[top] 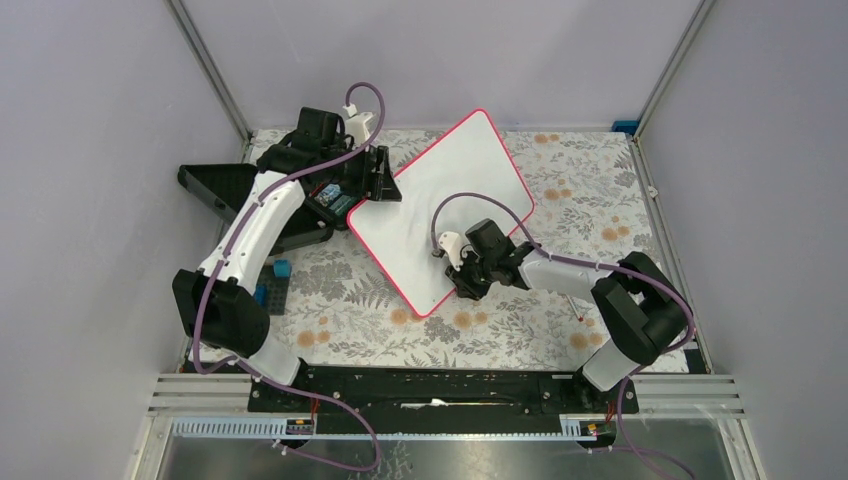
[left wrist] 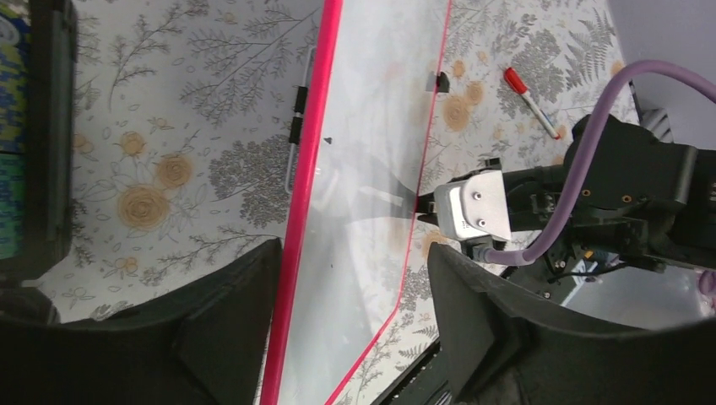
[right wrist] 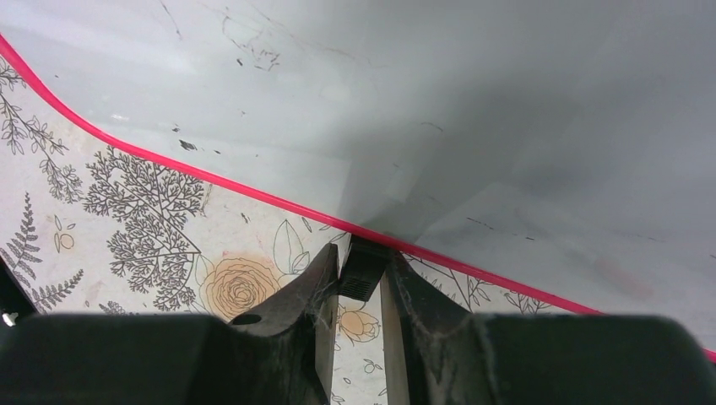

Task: Write a sentence on the whiteboard
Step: Move the whiteboard to the whiteboard stand.

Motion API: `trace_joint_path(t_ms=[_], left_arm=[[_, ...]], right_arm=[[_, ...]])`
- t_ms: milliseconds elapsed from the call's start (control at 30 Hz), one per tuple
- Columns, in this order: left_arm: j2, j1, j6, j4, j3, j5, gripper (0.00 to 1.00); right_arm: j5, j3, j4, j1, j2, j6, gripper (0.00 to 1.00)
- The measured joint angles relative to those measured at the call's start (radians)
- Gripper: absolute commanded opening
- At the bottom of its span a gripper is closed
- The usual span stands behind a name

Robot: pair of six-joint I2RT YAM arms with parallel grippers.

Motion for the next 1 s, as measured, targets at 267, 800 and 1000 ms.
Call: trace_joint_path(t_ms=[267, 800, 1000], left_arm=[[-0.001, 0.007, 0.013, -0.051, -0.027, 0.045, 0.19], [-0.102, 0.056, 0.093, -0.242, -0.066, 0.142, 0.0], [-0.161, 0.061, 0.103, -0.25, -0.13, 0.143, 0.12]], right_arm=[[-0.009, -0.034, 0.025, 0.005, -0.021, -0.023, 0.0], [-0.046, -0.061, 0.045, 0.024, -0.036, -0.053, 0.0], [-0.048, -0.061, 0.044, 0.025, -0.035, -0.051, 0.0]])
